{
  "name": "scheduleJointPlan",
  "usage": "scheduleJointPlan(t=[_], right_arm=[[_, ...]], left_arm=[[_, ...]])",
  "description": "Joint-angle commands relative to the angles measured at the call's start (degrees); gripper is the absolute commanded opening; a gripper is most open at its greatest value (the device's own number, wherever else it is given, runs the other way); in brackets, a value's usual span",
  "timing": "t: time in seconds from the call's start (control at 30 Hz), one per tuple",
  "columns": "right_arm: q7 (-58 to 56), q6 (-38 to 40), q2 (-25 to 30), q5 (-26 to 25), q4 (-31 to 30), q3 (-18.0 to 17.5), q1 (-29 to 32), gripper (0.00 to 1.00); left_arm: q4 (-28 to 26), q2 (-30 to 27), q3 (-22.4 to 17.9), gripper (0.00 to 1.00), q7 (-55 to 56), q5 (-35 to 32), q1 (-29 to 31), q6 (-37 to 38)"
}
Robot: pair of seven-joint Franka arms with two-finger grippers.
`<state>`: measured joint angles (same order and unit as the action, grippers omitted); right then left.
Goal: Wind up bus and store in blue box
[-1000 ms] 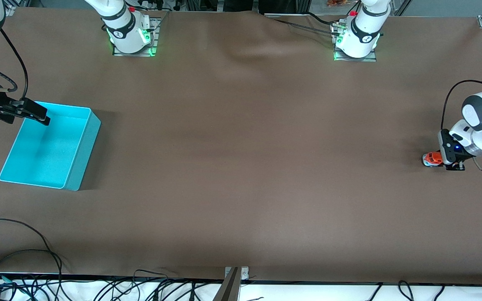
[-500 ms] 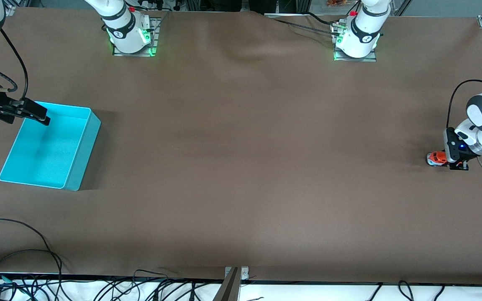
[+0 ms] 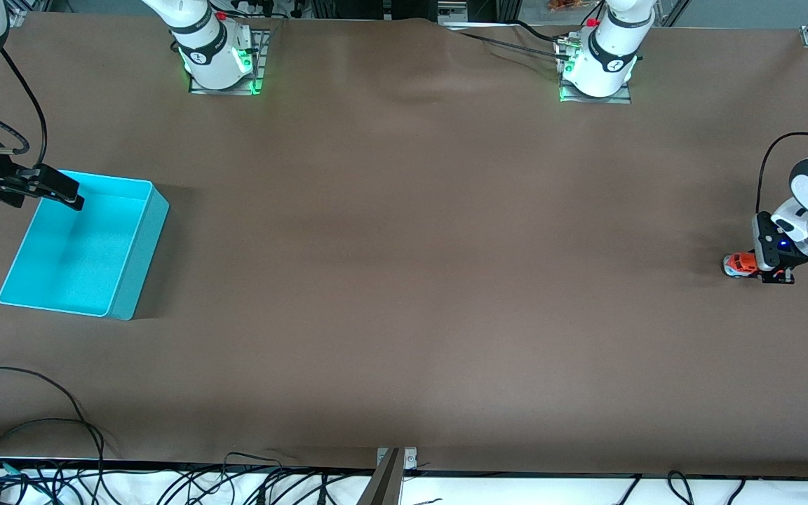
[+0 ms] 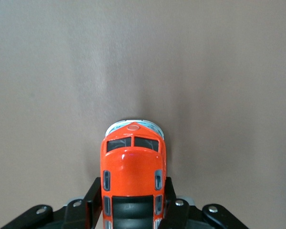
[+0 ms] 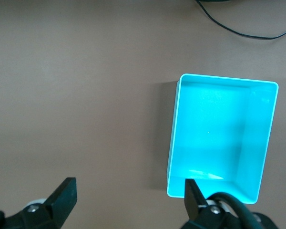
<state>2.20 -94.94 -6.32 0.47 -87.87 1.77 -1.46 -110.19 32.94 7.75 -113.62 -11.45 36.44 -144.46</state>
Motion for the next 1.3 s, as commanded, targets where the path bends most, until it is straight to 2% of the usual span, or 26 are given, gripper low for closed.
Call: scheduleJointPlan(t=[0.0,0.73,0.9,1.03,1.13,1.17,1.2,1.23,1.27], right_arm=[[-0.09,0.28,-0.54,0.68,1.39,-0.10,0.41,1.00],[-0.09,0.28,-0.54,0.68,1.39,-0.10,0.41,1.00],[-0.18,0.28,-0.54,0.76,1.39,-0.10,0.41,1.00],[-0.18,0.28,-0.54,0.76,1.39,-0.10,0.41,1.00],[-0.18,0.28,-0.54,0.76,1.39,-0.10,0.41,1.00],[-0.18,0.28,-0.54,0.76,1.39,-0.10,0.41,1.00],[-0.18,0.28,-0.54,0.76,1.39,-0.10,0.41,1.00],[-0.18,0.28,-0.54,0.76,1.39,-0.10,0.41,1.00],[-0.18,0.28,-0.54,0.68,1.39,-0.10,0.41,1.00]], left_arm=[[0.59,3.97,-0.64,0.14,-1.78,-2.52,2.32,0.14],[2.52,6.08,-0.64,0.14,-4.68,-2.61,4.60,0.14],[2.52,6.00,-0.64,0.18,-4.59,-2.44,4.60,0.14],[2.61,5.65,-0.55,0.29,-3.72,-1.65,4.69,0.14],[2.69,5.29,-0.55,0.42,-2.58,-1.64,4.69,0.14],[2.69,5.12,-0.55,0.50,-2.31,-1.64,4.69,0.23],[2.69,5.12,-0.55,0.71,-2.05,-1.64,4.69,0.23],[2.69,5.03,-0.55,1.00,-1.87,-1.64,4.69,0.23],[2.69,4.94,-0.55,1.00,-1.35,-1.56,4.69,0.32]])
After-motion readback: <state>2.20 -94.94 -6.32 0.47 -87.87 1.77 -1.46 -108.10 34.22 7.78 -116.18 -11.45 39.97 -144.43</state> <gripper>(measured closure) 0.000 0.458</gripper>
